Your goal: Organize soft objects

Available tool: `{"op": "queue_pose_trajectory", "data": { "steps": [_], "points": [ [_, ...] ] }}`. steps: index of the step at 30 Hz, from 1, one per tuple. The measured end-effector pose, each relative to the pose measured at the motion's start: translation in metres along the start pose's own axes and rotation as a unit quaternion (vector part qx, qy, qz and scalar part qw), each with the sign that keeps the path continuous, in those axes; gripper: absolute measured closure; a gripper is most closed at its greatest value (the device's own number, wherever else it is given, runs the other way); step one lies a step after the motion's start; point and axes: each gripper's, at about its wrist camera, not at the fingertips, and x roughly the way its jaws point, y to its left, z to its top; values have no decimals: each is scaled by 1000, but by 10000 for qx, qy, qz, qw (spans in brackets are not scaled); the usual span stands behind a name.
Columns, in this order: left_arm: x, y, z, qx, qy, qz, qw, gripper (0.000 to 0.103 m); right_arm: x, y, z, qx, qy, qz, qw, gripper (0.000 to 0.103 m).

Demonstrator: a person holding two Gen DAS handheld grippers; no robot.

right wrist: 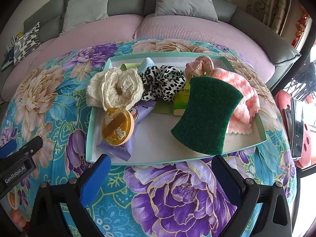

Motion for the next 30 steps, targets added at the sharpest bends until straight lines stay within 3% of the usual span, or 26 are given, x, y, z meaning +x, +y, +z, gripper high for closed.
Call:
{"op": "queue_pose_trajectory", "data": {
  "steps": [30],
  "points": [
    [7, -6, 1, 139, 127, 38, 9998, 12, 9, 3, -2, -95, 112, 17, 9999, 0]
  ]
}}
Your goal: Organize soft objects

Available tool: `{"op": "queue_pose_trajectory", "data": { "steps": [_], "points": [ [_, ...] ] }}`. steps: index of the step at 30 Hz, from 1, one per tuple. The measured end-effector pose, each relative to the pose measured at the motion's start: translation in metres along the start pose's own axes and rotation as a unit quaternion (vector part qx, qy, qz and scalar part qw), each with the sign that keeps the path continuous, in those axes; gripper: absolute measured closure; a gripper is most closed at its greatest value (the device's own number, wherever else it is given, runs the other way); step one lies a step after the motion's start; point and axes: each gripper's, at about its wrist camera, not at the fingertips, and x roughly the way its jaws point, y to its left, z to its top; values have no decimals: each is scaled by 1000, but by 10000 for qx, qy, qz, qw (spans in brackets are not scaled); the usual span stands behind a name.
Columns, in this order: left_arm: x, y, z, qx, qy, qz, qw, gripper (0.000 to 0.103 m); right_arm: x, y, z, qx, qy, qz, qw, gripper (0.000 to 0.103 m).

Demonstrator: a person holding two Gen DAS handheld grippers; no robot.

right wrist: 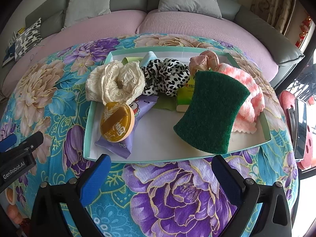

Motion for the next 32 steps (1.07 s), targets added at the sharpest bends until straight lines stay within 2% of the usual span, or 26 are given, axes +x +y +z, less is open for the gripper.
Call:
{"op": "queue_pose_trajectory", "data": {
  "steps": [32],
  "points": [
    [-2, -2, 0, 26, -42, -19, 10000, 12, 2, -2, -1, 28, 37, -21, 10000, 0]
  ]
}}
